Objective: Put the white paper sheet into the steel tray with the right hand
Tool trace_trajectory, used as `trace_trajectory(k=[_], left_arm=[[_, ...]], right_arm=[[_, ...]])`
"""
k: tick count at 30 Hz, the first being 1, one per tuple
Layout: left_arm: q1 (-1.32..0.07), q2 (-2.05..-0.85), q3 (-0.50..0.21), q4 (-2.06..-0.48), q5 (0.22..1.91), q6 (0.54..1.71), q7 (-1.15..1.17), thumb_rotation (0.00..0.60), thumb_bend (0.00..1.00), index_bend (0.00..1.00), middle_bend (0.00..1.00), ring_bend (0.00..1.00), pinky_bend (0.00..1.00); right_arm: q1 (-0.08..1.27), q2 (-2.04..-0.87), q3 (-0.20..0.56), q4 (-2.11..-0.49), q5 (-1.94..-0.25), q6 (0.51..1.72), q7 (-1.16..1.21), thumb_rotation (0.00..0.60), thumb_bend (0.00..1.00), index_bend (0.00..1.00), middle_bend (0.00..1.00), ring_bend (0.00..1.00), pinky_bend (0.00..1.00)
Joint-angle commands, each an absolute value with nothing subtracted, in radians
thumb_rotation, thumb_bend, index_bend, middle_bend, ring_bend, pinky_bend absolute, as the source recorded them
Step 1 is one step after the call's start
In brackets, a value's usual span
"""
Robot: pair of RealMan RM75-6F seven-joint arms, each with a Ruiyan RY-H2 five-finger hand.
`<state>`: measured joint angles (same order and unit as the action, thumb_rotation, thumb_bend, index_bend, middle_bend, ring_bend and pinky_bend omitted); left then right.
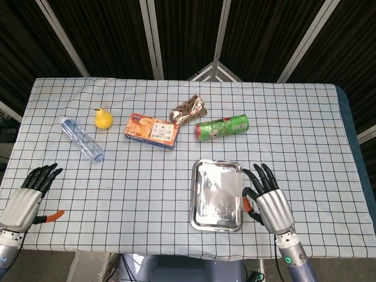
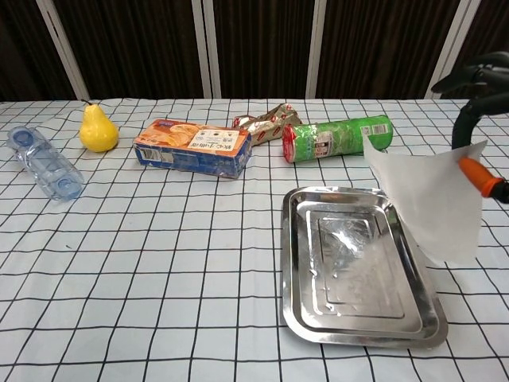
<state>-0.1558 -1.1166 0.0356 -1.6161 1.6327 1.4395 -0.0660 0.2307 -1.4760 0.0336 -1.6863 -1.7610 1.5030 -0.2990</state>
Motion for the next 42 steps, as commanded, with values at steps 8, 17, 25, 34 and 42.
trace_trajectory(k=[8, 17, 25, 34, 42], left_arm=[[-0.156, -1.118, 0.036, -1.615, 1.633, 1.440, -0.063, 0.600, 0.00, 0.00, 0.00, 0.00, 0.00], [-0.156, -1.118, 0.037, -1.613, 1.635, 1.440, -0.067, 0.600, 0.00, 0.00, 0.00, 0.00, 0.00], [-0.158, -1.117, 0.038, -1.613, 1.634, 1.437, -0.072, 0.600, 0.00, 0.00, 0.00, 0.00, 0.00], [-0.159, -1.117, 0.038, -1.615, 1.631, 1.433, -0.068, 0.600, 0.00, 0.00, 0.00, 0.00, 0.00], [-0.159, -1.116, 0.039, -1.616, 1.633, 1.433, -0.068, 0.600, 0.00, 0.00, 0.00, 0.00, 0.00]], right_arm=[[0.254, -1.546, 0.016, -1.632, -1.823, 1.497, -0.251, 0.600, 0.59, 0.67, 0.20, 0.00, 0.00], [0.319, -1.572, 0.055, -1.578, -1.906, 1.489, -0.271, 0.600, 0.59, 0.67, 0.21, 0.00, 0.00], [0.383, -1.546, 0.114, -1.534, -1.917, 1.472, -0.262, 0.600, 0.59, 0.67, 0.21, 0.00, 0.00], [0.387, -1.552, 0.069, -1.497, -1.934, 1.472, -0.242, 0.600, 0.59, 0.67, 0.21, 0.00, 0.00], [0.354, -1.597, -0.003, -1.401, -1.927, 1.476, -0.229, 0.600, 0.59, 0.67, 0.21, 0.00, 0.00]])
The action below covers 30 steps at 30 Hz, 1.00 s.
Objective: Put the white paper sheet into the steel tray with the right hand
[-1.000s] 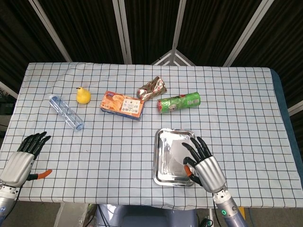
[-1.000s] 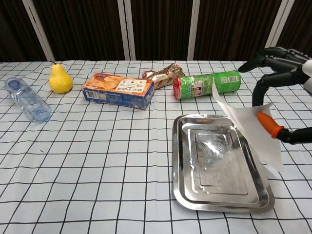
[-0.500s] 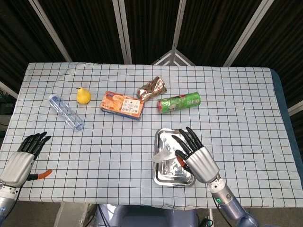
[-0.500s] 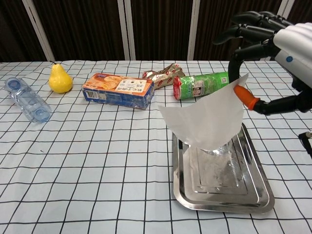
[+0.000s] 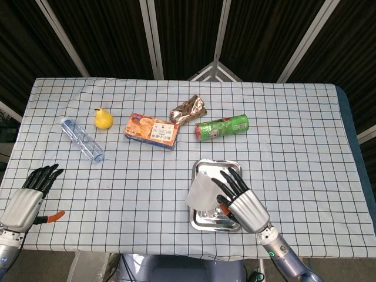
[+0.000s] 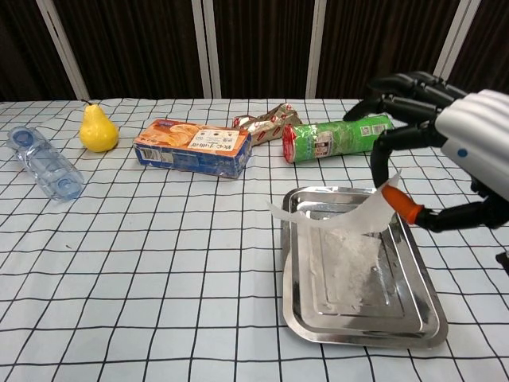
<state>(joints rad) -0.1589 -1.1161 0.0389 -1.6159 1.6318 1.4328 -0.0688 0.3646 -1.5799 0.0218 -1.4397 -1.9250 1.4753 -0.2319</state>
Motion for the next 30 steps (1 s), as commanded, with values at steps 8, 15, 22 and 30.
trace_trajectory(k=[8, 15, 22, 30], left_arm=[[-0.160, -1.116, 0.039, -1.617, 1.631, 1.432, -0.070, 0.600, 0.00, 0.00, 0.00, 0.00, 0.00], [-0.160, -1.116, 0.039, -1.618, 1.631, 1.431, -0.068, 0.600, 0.00, 0.00, 0.00, 0.00, 0.00], [-0.159, -1.116, 0.039, -1.619, 1.630, 1.433, -0.065, 0.600, 0.00, 0.00, 0.00, 0.00, 0.00], [-0.160, -1.115, 0.039, -1.618, 1.632, 1.433, -0.068, 0.600, 0.00, 0.00, 0.00, 0.00, 0.00]], right_arm=[[0.356, -1.595, -0.036, -1.304, -1.922, 1.441, -0.237, 0.600, 0.59, 0.67, 0.21, 0.00, 0.00], [0.347, -1.596, -0.063, -1.270, -1.912, 1.433, -0.218, 0.600, 0.59, 0.67, 0.21, 0.00, 0.00], [0.334, -1.624, -0.082, -1.241, -1.909, 1.436, -0.223, 0.600, 0.59, 0.67, 0.21, 0.00, 0.00], [0.319, -1.638, -0.095, -1.225, -1.896, 1.429, -0.259, 0.600, 0.59, 0.51, 0.19, 0.00, 0.00]])
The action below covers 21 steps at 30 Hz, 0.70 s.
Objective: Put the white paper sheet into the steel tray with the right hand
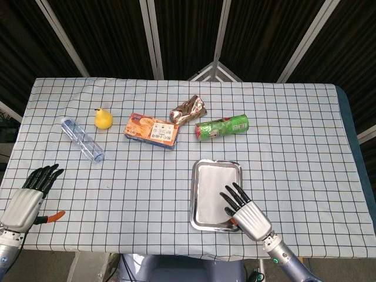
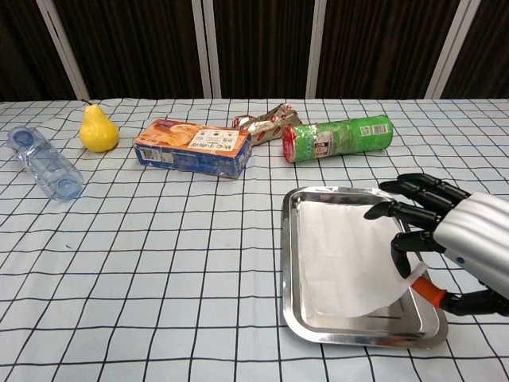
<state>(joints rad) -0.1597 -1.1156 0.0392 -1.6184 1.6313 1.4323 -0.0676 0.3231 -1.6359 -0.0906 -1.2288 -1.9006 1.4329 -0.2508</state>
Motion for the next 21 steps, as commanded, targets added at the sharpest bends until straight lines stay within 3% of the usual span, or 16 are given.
trace_trajectory(k=[1, 4, 7, 21], left_arm=[[-0.160, -1.115, 0.039, -1.618, 1.632, 1.433, -0.069, 0.600, 0.00, 0.00, 0.00, 0.00, 0.00], [-0.159, -1.116, 0.039, -1.617, 1.633, 1.434, -0.070, 0.600, 0.00, 0.00, 0.00, 0.00, 0.00], [-0.159, -1.115, 0.040, -1.617, 1.633, 1.434, -0.070, 0.600, 0.00, 0.00, 0.00, 0.00, 0.00], [-0.159, -1.116, 0.039, -1.618, 1.632, 1.434, -0.066, 0.600, 0.00, 0.00, 0.00, 0.00, 0.00]], right_arm=[[0.316, -1.639, -0.097, -1.225, -1.893, 1.427, -0.264, 0.600, 0.59, 0.45, 0.17, 0.00, 0.00], [0.311, -1.641, -0.098, -1.229, -1.886, 1.426, -0.274, 0.600, 0.59, 0.28, 0.13, 0.00, 0.00], [0.307, -1.640, -0.099, -1.240, -1.879, 1.424, -0.281, 0.600, 0.58, 0.19, 0.10, 0.00, 0.00], [0.289, -1.592, -0.097, -1.293, -1.867, 1.445, -0.326, 0.600, 0.53, 0.14, 0.08, 0.00, 0.00]])
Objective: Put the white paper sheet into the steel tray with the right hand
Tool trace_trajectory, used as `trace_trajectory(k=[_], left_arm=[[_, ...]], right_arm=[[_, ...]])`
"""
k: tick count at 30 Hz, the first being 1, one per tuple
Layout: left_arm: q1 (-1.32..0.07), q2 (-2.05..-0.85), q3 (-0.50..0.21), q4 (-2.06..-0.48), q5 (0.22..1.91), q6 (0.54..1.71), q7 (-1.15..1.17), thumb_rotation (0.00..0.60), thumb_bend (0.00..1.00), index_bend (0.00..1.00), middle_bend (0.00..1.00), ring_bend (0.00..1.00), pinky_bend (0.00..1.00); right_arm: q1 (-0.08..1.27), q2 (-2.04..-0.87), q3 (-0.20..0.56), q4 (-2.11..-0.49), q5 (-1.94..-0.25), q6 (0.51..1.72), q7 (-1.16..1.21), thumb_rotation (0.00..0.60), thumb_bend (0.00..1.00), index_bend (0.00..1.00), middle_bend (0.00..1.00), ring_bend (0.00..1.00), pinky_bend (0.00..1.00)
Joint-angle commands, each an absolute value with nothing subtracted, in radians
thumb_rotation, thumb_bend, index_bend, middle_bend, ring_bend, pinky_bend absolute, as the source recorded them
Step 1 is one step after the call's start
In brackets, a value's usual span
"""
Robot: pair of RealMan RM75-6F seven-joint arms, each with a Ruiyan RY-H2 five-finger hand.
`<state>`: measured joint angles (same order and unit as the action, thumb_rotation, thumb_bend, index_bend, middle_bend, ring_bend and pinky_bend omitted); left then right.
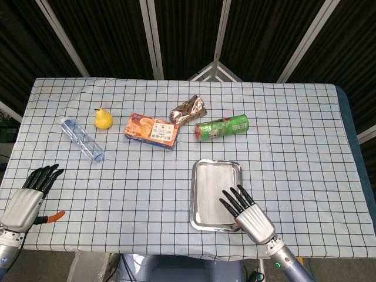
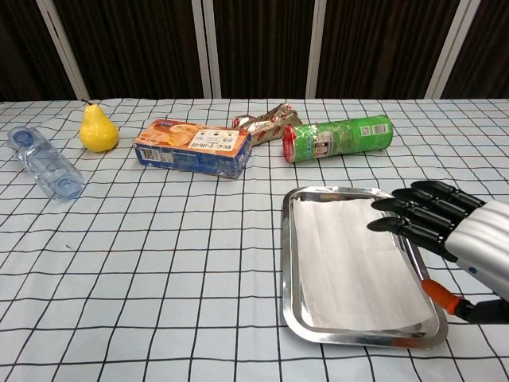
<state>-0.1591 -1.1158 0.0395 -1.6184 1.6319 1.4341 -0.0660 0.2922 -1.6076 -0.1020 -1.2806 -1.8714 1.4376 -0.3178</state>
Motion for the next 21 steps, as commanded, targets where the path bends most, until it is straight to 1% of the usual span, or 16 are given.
trace_trajectory(k=[1, 5, 10, 17, 21], left_arm=[[-0.159, -1.116, 0.039, -1.618, 1.632, 1.434, -0.067, 0.600, 0.00, 0.00, 0.00, 0.00, 0.00], [-0.159, -1.116, 0.039, -1.618, 1.631, 1.434, -0.067, 0.600, 0.00, 0.00, 0.00, 0.00, 0.00], [-0.159, -1.116, 0.039, -1.617, 1.633, 1.436, -0.065, 0.600, 0.00, 0.00, 0.00, 0.00, 0.00], [-0.157, -1.119, 0.040, -1.615, 1.635, 1.439, -0.051, 0.600, 0.00, 0.00, 0.00, 0.00, 0.00], [-0.155, -1.122, 0.040, -1.613, 1.638, 1.443, -0.043, 0.600, 0.00, 0.00, 0.00, 0.00, 0.00]], right_arm=[[0.286, -1.579, -0.094, -1.303, -1.864, 1.451, -0.331, 0.600, 0.52, 0.14, 0.07, 0.00, 0.00], [0.272, -1.521, -0.088, -1.337, -1.859, 1.480, -0.353, 0.600, 0.49, 0.11, 0.06, 0.00, 0.00], [0.213, -1.398, -0.070, -1.417, -1.790, 1.546, -0.355, 0.600, 0.44, 0.04, 0.02, 0.00, 0.00], [0.107, -1.233, -0.036, -1.515, -1.637, 1.642, -0.270, 0.600, 0.40, 0.00, 0.00, 0.00, 0.00], [0.067, -1.160, -0.029, -1.562, -1.599, 1.677, -0.220, 0.600, 0.40, 0.00, 0.00, 0.00, 0.00]])
